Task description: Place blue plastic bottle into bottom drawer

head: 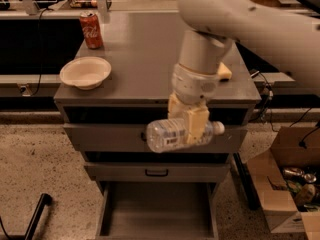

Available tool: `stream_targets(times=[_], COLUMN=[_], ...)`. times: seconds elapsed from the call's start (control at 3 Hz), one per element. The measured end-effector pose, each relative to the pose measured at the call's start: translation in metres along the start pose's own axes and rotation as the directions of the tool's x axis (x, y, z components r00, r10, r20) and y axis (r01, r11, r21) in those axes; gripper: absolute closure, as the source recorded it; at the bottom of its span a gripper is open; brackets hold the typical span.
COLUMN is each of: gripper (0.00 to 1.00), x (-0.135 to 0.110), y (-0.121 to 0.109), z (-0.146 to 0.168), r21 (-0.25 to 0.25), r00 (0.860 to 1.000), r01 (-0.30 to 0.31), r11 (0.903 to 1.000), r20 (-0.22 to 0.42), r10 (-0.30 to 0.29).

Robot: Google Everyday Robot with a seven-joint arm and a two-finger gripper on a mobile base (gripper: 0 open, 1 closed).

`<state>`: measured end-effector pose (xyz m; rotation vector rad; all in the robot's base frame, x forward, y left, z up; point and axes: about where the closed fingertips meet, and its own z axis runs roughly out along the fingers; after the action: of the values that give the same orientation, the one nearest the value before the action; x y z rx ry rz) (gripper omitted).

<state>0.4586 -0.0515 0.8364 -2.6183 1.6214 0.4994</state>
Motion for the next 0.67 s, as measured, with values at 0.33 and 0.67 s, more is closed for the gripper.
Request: stream_targets(times=[0.33, 0.67], gripper=[1.0, 1.0], x=[-0.0077, -0.0101], y=[0.006, 0.0025], z=[0.0104, 0.0123], r21=[-0.007, -0.006], r00=[0.99, 0.989], r01=[-0.118, -0.103], r11=[0.993, 0.9947], r20=[0.073, 0.105], r10=[0.118, 0.103])
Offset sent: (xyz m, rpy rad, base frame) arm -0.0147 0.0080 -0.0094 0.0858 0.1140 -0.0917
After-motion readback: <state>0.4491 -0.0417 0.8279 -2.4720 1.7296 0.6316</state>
